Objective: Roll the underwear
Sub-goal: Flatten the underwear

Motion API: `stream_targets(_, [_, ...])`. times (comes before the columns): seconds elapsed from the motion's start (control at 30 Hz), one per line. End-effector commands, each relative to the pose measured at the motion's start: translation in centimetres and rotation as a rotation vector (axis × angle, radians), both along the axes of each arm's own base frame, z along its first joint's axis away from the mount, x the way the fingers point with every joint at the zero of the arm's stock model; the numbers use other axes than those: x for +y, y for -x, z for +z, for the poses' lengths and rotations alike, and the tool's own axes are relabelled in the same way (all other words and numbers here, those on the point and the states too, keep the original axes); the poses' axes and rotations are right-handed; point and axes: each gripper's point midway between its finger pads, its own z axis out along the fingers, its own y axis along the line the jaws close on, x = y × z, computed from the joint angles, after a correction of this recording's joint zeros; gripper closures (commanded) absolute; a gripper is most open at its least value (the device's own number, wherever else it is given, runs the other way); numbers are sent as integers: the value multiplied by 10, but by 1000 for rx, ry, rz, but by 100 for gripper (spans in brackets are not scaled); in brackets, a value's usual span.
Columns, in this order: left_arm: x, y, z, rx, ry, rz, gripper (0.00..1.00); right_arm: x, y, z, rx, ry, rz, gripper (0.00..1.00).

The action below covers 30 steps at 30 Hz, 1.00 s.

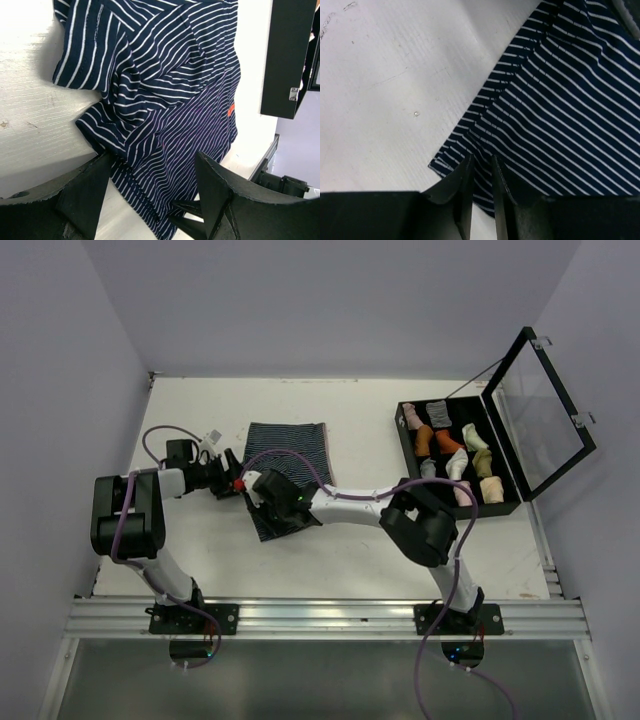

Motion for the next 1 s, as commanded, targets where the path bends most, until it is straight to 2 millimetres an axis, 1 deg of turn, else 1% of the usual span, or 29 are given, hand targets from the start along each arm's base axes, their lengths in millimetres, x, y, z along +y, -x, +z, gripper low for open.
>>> stream_targets(0.0, [20,9,-27,72,-127,70,28,0,-1,42,-37,-54,-33,75])
stream_targets(0.1, [20,11,-27,73,-126,69,28,-1,-6,52,-40,-61,-87,75])
stream_targets(0.17, [20,10,-26,69,-127,70,28,2,-6,53,-27,-72,-110,75])
stream_targets(0.23, [20,10,-26,68,-127,71,28,5,-6,54,-26,-82,-121,75])
stream_targets(0.27, [20,10,-26,68,-127,71,28,8,-5,50,-21,-76,-119,75])
stream_targets(0.4, [20,11,-25,66,-129,71,27,15,-5,49,-14,-84,-123,74])
stream_targets(0.47, [20,11,-24,62,-132,73,27,18,-6,48,-11,-88,-136,71])
stream_targets(0.5, [21,12,-24,60,-133,75,27,20,-7,49,-13,-93,-143,64])
stream_targets(0.57, [21,11,-24,57,-133,78,27,23,-8,49,-16,-98,-163,61])
stream_targets(0.7, [21,12,-25,61,-133,80,27,30,-9,45,-27,-93,-190,63])
stream_targets(0.8, [21,12,-26,68,-131,81,27,28,-16,38,-46,-66,-232,63])
stream_targets(0.83, [20,12,-26,67,-131,80,27,27,-16,31,-40,-54,-244,63])
stream_targets(0.97, [21,13,-26,68,-133,82,26,24,-18,24,-39,-41,-279,63])
